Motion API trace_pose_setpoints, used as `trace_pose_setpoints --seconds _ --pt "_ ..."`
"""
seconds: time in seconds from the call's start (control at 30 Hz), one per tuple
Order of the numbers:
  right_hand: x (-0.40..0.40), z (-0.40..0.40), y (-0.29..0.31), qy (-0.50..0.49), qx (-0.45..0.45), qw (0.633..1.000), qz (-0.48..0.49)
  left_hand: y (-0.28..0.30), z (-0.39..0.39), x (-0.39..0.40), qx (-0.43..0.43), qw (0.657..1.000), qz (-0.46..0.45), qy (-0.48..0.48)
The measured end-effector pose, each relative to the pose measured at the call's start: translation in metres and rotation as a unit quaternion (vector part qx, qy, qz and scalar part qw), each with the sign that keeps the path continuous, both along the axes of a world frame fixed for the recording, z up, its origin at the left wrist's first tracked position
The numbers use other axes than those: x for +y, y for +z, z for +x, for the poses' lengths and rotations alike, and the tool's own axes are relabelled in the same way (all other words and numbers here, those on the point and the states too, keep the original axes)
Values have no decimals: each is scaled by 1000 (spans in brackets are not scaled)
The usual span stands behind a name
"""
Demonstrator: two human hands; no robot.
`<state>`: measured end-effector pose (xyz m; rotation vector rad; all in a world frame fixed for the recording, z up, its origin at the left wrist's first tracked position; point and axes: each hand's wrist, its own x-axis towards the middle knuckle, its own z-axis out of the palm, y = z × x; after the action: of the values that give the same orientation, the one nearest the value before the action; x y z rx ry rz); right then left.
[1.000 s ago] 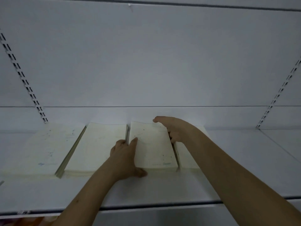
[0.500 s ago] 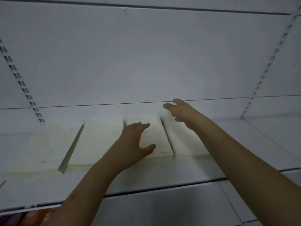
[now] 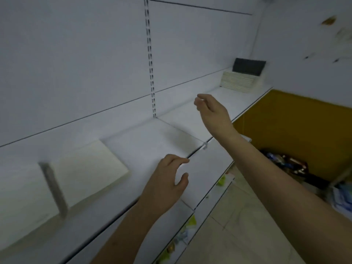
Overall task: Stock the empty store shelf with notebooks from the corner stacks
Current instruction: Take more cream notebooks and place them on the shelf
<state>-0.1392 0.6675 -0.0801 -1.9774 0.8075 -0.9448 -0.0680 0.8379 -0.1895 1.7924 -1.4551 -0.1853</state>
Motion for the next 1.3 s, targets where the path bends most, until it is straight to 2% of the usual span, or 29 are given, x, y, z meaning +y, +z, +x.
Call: trace_pose_setpoints --seconds 0.33,0.63,0.93,1.1,1.3 --pt "-204 -100 8 -58 -10 996 -62 15 -50 -228 -122 990 32 -61" --pt "-368 -143 5 -97 8 991 -86 25 -61 -406 -141 987 30 -65" --pt "-505 -112 -22 -106 32 989 -98 10 -17 -551 -155 982 76 -79" --pt "-590 -70 -21 -85 87 982 -145 -2 22 -632 -155 982 95 -50" --pt "-688 -28 -42 -38 211 959 -187 -23 44 -705 -174 975 134 -25"
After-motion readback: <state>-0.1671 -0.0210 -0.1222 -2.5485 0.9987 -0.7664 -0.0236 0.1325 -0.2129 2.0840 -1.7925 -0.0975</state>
